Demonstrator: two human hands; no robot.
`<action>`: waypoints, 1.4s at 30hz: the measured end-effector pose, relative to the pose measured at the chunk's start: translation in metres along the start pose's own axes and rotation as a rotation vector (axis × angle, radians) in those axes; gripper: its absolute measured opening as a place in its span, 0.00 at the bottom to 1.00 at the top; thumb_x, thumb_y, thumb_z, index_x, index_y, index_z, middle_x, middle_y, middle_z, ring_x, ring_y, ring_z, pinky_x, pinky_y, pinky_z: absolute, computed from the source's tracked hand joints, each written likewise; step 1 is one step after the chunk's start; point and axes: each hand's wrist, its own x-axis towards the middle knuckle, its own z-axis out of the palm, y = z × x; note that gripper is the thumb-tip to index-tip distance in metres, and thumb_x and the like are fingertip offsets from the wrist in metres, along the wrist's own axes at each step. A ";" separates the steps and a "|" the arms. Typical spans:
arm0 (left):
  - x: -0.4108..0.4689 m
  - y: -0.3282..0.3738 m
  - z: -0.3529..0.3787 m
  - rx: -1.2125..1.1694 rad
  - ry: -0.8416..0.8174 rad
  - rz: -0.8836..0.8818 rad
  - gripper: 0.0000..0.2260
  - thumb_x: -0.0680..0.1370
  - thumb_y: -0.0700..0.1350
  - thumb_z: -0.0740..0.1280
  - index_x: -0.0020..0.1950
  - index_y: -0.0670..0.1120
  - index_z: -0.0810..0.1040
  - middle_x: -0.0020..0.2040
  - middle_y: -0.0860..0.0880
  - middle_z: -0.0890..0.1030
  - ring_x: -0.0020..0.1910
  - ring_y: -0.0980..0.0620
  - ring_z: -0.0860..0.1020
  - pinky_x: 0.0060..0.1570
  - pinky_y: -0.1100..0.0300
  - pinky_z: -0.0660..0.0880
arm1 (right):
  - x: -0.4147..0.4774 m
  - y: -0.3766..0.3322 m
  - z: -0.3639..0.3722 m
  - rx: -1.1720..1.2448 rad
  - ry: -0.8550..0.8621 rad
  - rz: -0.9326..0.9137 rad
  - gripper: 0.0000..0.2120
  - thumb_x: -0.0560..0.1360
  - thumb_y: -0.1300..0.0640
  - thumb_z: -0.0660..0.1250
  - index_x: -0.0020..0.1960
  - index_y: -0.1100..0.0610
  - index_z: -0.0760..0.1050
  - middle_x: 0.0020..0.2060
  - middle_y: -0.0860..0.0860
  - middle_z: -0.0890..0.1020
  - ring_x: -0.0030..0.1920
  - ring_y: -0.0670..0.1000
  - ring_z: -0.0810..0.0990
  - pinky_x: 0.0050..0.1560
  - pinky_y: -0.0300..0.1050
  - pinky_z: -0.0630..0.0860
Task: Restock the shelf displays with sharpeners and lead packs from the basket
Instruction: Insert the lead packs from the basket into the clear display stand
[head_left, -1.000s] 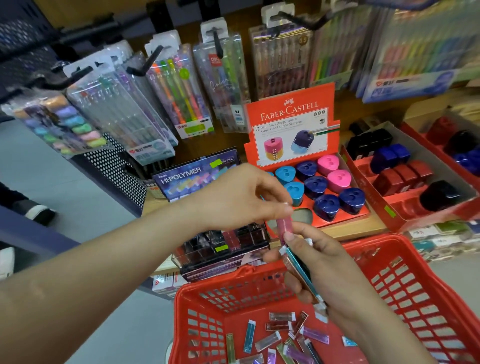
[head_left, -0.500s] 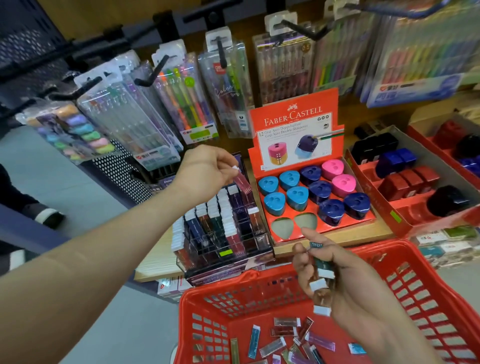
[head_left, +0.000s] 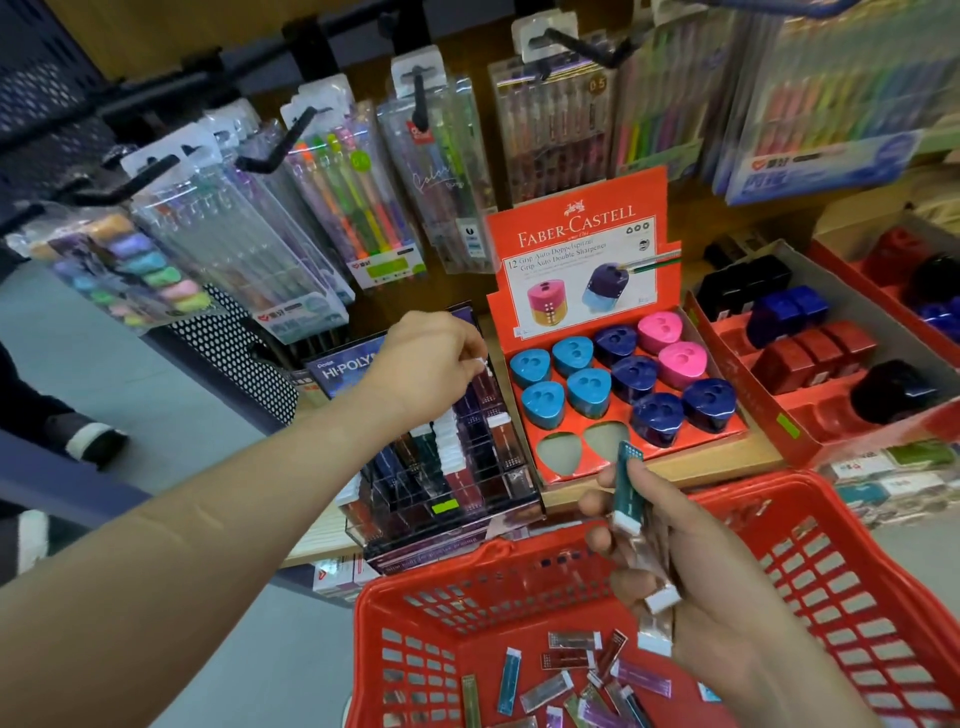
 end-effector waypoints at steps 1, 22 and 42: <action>0.000 0.001 0.002 0.025 0.001 0.018 0.08 0.77 0.46 0.68 0.54 0.46 0.82 0.50 0.48 0.82 0.52 0.49 0.78 0.51 0.56 0.75 | 0.000 0.000 0.000 -0.002 -0.001 0.003 0.12 0.76 0.50 0.65 0.46 0.59 0.80 0.37 0.56 0.80 0.28 0.47 0.74 0.16 0.34 0.64; -0.073 0.057 -0.041 -0.932 -0.671 -0.283 0.16 0.79 0.55 0.61 0.53 0.43 0.79 0.40 0.39 0.84 0.30 0.51 0.81 0.31 0.63 0.79 | -0.009 0.003 0.012 -0.136 -0.075 -0.220 0.13 0.68 0.59 0.72 0.51 0.58 0.78 0.33 0.52 0.74 0.28 0.43 0.70 0.20 0.34 0.63; -0.072 -0.066 -0.068 -0.611 0.024 -0.354 0.07 0.72 0.38 0.74 0.41 0.50 0.84 0.35 0.49 0.84 0.39 0.49 0.83 0.47 0.54 0.81 | -0.002 0.020 0.006 0.323 -0.134 0.016 0.54 0.40 0.75 0.79 0.66 0.59 0.73 0.57 0.68 0.80 0.53 0.61 0.84 0.43 0.52 0.83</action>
